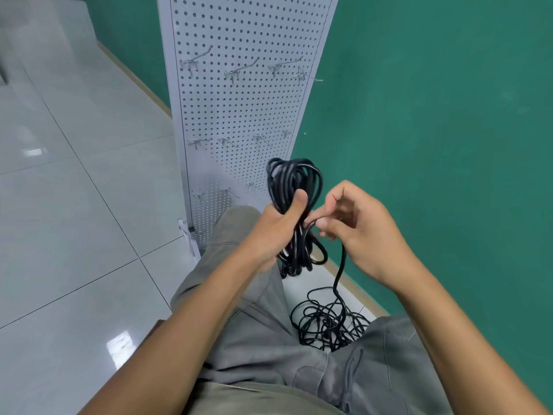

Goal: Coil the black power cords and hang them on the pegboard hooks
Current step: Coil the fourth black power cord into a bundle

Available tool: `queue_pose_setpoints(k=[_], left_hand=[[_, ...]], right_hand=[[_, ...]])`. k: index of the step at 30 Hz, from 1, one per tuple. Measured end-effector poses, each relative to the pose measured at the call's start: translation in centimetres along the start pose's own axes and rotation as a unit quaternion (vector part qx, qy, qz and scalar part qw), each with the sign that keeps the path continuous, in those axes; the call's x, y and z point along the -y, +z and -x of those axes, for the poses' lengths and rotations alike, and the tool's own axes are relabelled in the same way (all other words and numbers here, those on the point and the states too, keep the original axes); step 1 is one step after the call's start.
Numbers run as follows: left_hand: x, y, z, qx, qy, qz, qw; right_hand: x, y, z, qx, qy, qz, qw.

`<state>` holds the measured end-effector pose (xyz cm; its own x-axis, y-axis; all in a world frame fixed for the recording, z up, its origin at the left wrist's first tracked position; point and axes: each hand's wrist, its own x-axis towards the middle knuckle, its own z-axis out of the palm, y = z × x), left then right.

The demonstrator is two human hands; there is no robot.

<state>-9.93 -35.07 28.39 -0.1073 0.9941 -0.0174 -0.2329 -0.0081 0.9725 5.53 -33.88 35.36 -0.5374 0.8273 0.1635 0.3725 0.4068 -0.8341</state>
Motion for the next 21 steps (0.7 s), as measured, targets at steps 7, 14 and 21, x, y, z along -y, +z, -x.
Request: queue_pose_setpoints(k=[7, 14, 21], left_hand=[[0.7, 1.4, 1.4, 0.178, -0.111, 0.102, 0.972], [1.4, 1.1, 1.2, 0.217, -0.135, 0.143, 0.956], [2.1, 1.4, 1.3, 0.263, -0.128, 0.262, 0.920]], right_hand=[[-0.1, 0.7, 0.6, -0.125, 0.000, 0.103, 0.987], [-1.5, 0.3, 0.8, -0.197, 0.015, 0.227, 0.954], [-3.5, 0.0, 0.7, -0.151, 0.156, -0.124, 0.968]])
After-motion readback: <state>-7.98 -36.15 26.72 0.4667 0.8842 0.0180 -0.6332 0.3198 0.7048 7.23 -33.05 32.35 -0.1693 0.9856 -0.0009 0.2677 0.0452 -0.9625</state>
